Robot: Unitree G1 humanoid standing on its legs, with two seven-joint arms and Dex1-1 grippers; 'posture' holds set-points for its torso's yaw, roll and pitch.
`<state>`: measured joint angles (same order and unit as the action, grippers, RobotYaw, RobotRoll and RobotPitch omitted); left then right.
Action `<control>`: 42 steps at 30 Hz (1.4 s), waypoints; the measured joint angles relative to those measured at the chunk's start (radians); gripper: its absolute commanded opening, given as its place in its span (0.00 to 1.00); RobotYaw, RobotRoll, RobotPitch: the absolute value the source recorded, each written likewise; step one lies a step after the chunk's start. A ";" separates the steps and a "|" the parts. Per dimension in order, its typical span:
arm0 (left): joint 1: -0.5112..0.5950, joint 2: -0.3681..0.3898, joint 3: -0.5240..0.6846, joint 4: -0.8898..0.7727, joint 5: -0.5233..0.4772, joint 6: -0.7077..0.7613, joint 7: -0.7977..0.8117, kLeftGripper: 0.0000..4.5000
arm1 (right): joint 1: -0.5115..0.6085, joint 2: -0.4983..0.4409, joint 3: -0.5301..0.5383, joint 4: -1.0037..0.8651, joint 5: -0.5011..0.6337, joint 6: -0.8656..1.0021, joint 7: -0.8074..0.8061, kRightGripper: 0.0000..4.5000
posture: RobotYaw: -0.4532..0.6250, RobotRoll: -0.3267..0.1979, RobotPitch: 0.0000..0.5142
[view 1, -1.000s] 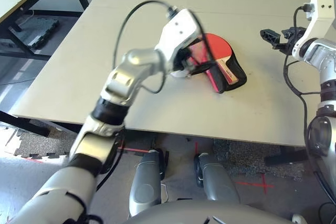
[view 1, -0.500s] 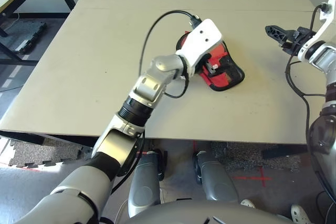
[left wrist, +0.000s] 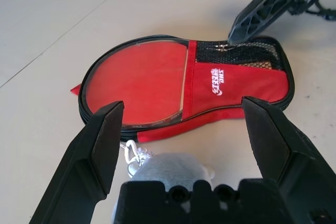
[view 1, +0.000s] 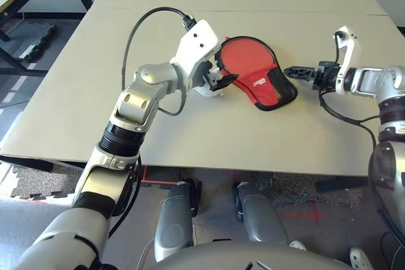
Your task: Store the ping-pong paddle in its case and zip it.
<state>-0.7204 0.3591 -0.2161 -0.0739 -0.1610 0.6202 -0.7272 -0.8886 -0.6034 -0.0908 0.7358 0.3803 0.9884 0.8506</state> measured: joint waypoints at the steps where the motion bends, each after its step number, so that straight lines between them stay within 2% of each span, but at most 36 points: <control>1: 0.002 0.000 0.000 -0.003 -0.001 0.005 0.000 1.00 | 0.002 0.007 0.002 0.001 -0.002 0.000 0.000 1.00 | 0.46 0.62 0.41; 11: 0.009 0.001 0.001 -0.025 -0.003 0.028 0.001 1.00 | -0.008 0.051 -0.028 0.009 -0.006 0.028 -0.020 1.00 | 0.46 0.62 0.41; 12: 0.009 0.002 0.001 -0.025 -0.003 0.028 0.001 1.00 | -0.010 0.054 -0.039 0.014 -0.005 0.033 -0.025 0.96 | 0.46 0.62 0.41; 14: 0.009 0.008 0.001 -0.025 -0.003 0.030 0.001 1.00 | -0.013 0.056 -0.050 0.026 -0.006 0.035 -0.037 0.86 | 0.46 0.62 0.41; 24: 0.014 0.021 0.010 -0.025 -0.003 0.030 0.001 1.00 | -0.013 0.058 -0.063 0.055 -0.005 0.060 -0.040 0.04 | 0.46 0.62 0.42; 25: 0.014 0.021 0.010 -0.025 -0.003 0.030 0.001 1.00 | -0.014 0.059 -0.064 0.055 -0.004 0.063 -0.037 0.00 | 0.46 0.62 0.42; 34: 0.014 0.022 0.011 -0.022 -0.003 0.030 0.001 1.00 | -0.002 0.047 -0.074 0.040 0.001 0.087 -0.032 0.00 | 0.46 0.62 0.42; 42: 0.016 0.023 0.012 -0.018 -0.002 0.027 0.001 1.00 | 0.094 -0.029 -0.073 -0.142 0.042 0.220 -0.009 0.00 | 0.44 0.62 0.43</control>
<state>-0.7049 0.3826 -0.2041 -0.0920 -0.1635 0.6473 -0.7257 -0.7943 -0.6320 -0.1633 0.5936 0.4226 1.2081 0.8417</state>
